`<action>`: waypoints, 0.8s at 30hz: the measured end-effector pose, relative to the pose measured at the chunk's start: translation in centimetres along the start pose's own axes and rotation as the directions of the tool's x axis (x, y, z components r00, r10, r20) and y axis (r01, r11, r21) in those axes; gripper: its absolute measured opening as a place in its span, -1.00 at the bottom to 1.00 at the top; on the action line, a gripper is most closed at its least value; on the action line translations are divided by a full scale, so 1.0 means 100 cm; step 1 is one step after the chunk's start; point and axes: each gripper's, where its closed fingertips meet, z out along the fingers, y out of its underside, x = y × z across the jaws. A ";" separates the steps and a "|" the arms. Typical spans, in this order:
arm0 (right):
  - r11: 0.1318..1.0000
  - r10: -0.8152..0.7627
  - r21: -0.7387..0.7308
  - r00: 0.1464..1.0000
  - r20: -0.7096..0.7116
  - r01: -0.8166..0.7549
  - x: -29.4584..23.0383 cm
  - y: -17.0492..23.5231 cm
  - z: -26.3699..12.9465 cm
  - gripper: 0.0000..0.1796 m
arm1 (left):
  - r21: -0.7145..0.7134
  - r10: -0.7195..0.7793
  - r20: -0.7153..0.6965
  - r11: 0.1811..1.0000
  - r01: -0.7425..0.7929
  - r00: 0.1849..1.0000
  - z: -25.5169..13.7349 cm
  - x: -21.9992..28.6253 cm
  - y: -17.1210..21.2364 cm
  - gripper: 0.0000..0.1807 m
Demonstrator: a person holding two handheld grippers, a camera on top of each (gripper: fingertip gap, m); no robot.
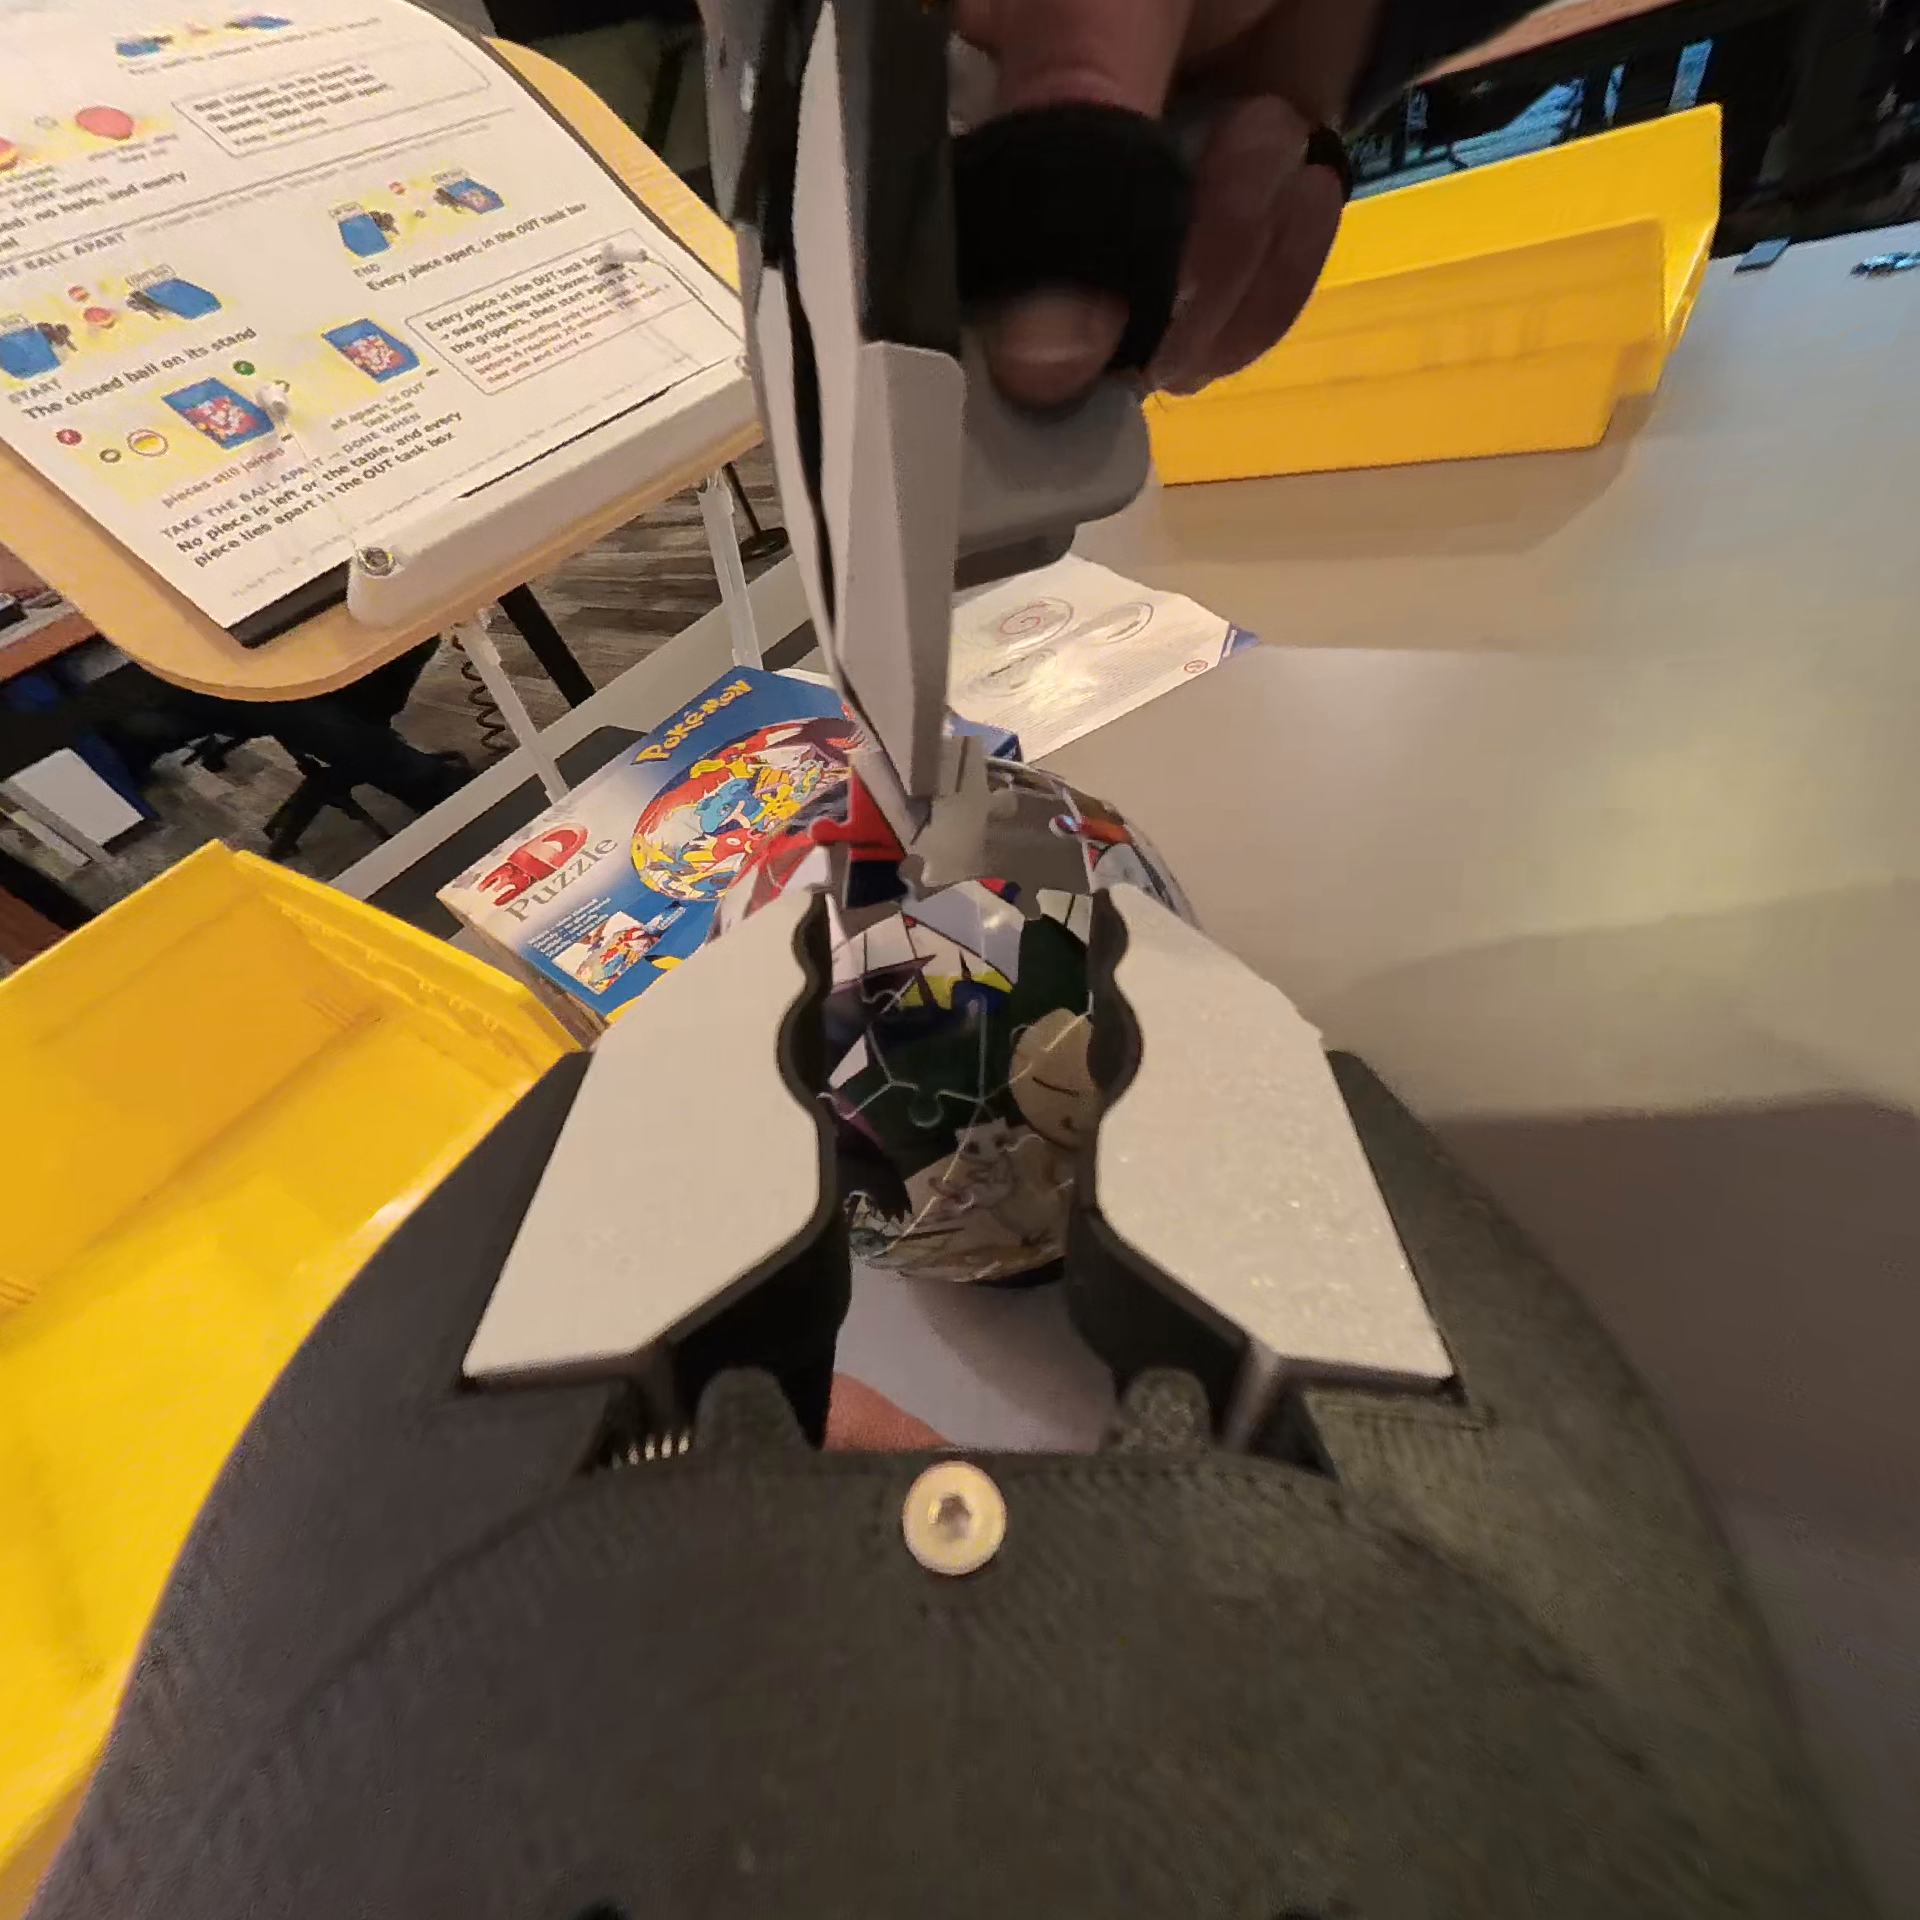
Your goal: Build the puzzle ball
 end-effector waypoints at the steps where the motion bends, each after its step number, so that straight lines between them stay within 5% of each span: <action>1: 1.000 0.008 -0.001 1.000 0.005 -0.008 0.001 -0.001 0.000 -1.00 | 0.000 0.008 -0.003 1.000 -0.008 1.000 0.000 0.001 0.000 -0.49; 24: 0.998 0.056 -0.034 0.997 -0.049 -0.058 0.009 -0.007 0.003 -0.91 | -0.045 0.132 0.025 0.990 -0.131 0.991 0.008 0.005 0.002 -0.51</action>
